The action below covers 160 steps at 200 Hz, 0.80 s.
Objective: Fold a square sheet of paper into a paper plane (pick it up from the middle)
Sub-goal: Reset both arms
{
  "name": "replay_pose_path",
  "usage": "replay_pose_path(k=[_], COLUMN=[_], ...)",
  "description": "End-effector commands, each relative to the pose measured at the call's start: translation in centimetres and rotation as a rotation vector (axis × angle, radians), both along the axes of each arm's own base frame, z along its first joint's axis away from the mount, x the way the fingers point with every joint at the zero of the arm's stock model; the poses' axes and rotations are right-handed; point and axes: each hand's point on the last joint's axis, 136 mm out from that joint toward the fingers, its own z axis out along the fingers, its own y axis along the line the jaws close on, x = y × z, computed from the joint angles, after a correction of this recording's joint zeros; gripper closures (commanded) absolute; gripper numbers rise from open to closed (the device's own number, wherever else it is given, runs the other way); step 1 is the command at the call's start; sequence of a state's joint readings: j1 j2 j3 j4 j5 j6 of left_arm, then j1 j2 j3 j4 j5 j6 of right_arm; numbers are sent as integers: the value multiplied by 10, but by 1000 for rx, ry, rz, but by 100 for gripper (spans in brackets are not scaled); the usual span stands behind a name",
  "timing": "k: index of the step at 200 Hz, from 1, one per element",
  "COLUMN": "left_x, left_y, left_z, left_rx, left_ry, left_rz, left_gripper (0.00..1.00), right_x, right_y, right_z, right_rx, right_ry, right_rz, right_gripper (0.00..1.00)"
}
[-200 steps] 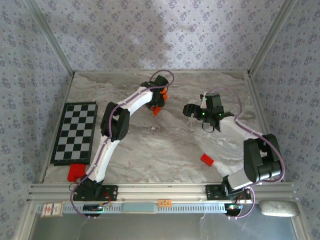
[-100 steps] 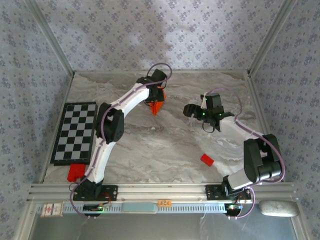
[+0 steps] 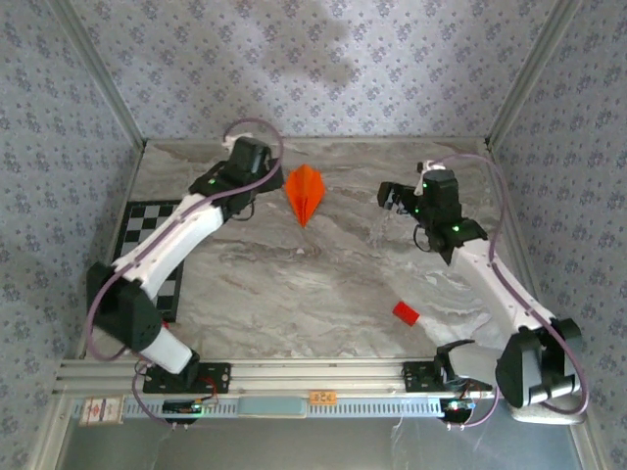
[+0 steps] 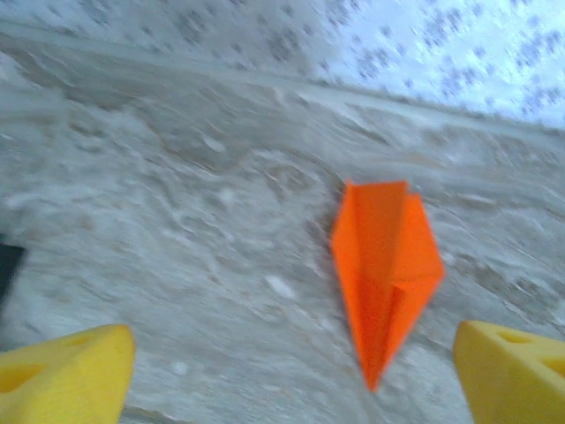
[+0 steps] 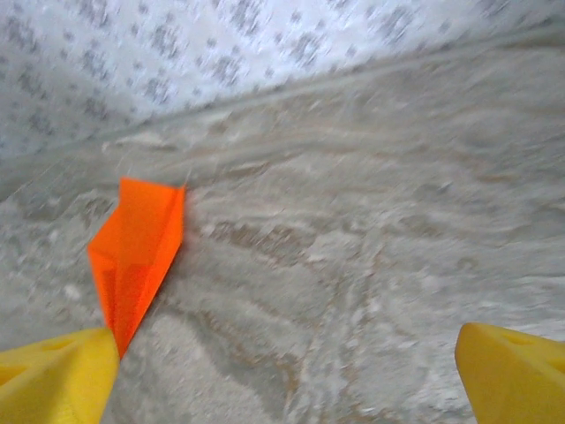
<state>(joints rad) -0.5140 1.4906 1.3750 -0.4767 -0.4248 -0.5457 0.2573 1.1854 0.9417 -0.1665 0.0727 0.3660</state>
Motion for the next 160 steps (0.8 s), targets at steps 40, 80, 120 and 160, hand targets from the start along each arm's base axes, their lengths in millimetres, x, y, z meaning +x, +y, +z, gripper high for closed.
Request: replay_pose_path(k=[40,80,120,160], left_x=[-50,-84,-92,-75], left_y=[133,183,200,187], left_z=[-26,-69,-101,-126], left_rx=[141,221,252,225], left_ry=[-166,-209,-217,-258], left_rz=[248,347,313,174], left_gripper=[0,0,0,0], right_x=[-24,-30,-26,-17], right_y=[-89,-131,-139,-123], right_z=[-1,-65,-117,-132], right_rx=[-246,-336,-455,-474], right_ry=[-8,68,110,-2], right_rz=[-364,-515,-467,-330], right_gripper=[0,0,0,0])
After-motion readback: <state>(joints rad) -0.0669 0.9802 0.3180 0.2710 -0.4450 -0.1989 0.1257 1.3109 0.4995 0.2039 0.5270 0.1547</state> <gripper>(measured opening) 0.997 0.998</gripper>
